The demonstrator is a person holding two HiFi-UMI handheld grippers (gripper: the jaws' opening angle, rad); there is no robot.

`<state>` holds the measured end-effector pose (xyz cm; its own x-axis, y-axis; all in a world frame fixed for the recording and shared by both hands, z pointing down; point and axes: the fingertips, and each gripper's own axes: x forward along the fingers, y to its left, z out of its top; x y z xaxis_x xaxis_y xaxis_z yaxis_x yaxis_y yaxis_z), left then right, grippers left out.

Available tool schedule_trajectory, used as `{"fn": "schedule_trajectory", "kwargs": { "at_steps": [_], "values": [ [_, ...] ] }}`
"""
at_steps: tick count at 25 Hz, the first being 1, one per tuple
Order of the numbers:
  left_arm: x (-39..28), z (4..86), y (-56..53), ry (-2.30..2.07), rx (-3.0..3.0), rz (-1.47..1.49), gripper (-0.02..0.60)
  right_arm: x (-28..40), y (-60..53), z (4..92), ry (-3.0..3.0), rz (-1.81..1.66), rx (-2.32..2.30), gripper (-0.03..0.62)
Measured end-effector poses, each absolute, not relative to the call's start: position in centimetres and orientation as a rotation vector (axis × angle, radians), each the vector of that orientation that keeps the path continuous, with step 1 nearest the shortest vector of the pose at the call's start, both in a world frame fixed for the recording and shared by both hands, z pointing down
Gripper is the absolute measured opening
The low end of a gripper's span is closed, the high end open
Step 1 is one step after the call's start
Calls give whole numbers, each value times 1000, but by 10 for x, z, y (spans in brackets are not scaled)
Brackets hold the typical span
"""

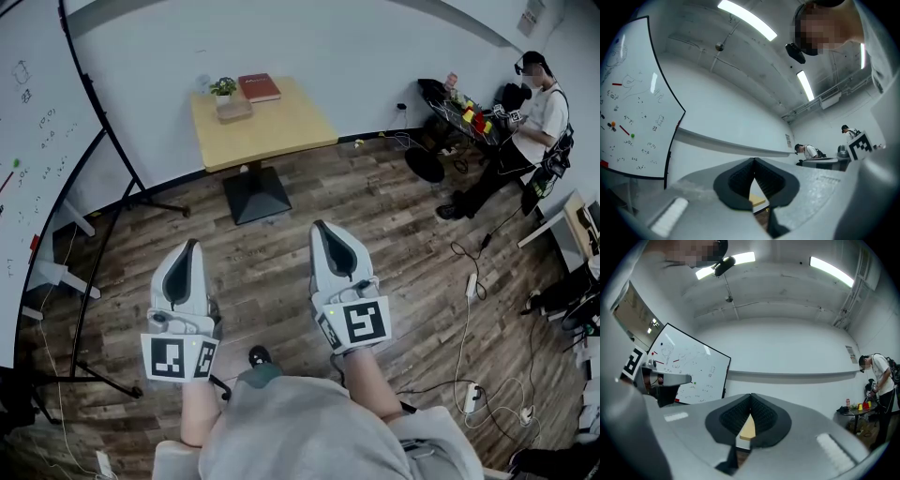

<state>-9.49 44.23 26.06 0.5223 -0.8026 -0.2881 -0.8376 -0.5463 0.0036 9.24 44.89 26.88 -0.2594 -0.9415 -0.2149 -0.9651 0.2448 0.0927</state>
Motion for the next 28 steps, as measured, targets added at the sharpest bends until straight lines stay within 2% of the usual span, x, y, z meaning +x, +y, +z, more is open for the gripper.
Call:
{"fn": "schedule_trajectory", "kwargs": {
  "at_steps": [28],
  "values": [
    [-132,268,341,1389,-2647,391,5,61,352,280,2337,269,-1887,0]
  ]
}}
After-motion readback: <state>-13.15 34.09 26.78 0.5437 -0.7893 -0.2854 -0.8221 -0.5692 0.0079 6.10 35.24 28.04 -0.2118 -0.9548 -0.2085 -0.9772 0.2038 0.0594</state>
